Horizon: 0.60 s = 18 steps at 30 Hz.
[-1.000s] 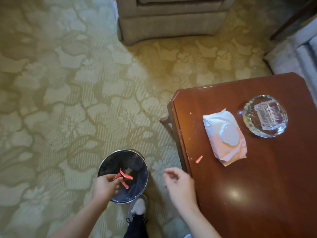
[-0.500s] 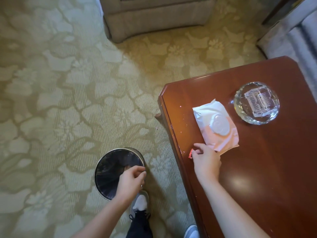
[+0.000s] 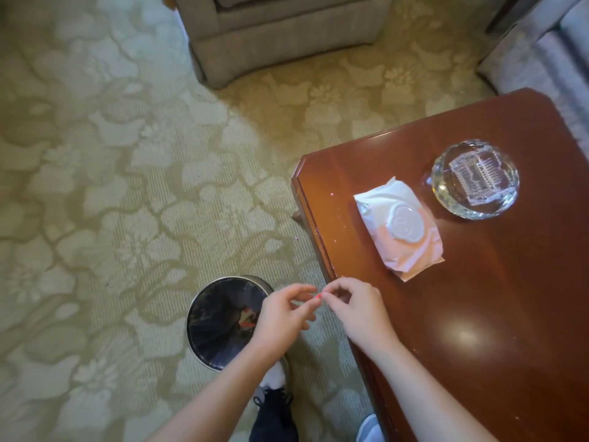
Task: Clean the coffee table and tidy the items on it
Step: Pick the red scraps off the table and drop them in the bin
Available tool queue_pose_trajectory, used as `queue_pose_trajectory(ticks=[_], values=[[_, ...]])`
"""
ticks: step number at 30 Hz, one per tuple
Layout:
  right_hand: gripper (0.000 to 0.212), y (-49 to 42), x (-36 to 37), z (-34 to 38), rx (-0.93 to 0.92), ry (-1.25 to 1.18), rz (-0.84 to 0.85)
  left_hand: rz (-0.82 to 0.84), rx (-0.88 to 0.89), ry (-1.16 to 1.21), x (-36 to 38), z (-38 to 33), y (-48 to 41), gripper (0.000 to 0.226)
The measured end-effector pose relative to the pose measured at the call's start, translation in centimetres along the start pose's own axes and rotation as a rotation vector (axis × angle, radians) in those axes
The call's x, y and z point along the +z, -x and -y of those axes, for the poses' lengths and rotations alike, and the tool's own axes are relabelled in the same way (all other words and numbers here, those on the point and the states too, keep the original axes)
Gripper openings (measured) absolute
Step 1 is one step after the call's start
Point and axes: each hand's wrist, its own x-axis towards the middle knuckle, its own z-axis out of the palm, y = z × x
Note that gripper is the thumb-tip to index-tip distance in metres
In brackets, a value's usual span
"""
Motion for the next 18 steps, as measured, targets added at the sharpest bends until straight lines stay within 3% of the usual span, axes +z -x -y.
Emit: queue_pose_trajectory(ticks=[4, 11, 16, 18], values=[[0.02, 1.1, 1.9, 0.4, 0.163, -0.179, 0.048, -0.009, -0.053, 0.04, -1.5, 1.7, 1.2, 0.023], [0.013, 4.0, 4.1, 0.7, 0.245, -0.23, 0.125, -0.075, -0.107, -0.056, -5.0, 5.4, 2.5, 0.028], [0.019, 7.0, 3.7, -0.1, 0.301, -0.237, 0.128, -0.259, -0.33, -0.19, -9.3, 10.0, 2.7, 0.01], [0.021, 8.0, 2.2, -0.6, 0.278, -0.179, 0.078, -0.287, -0.468, -0.257, -11.2, 11.4, 3.2, 0.033]])
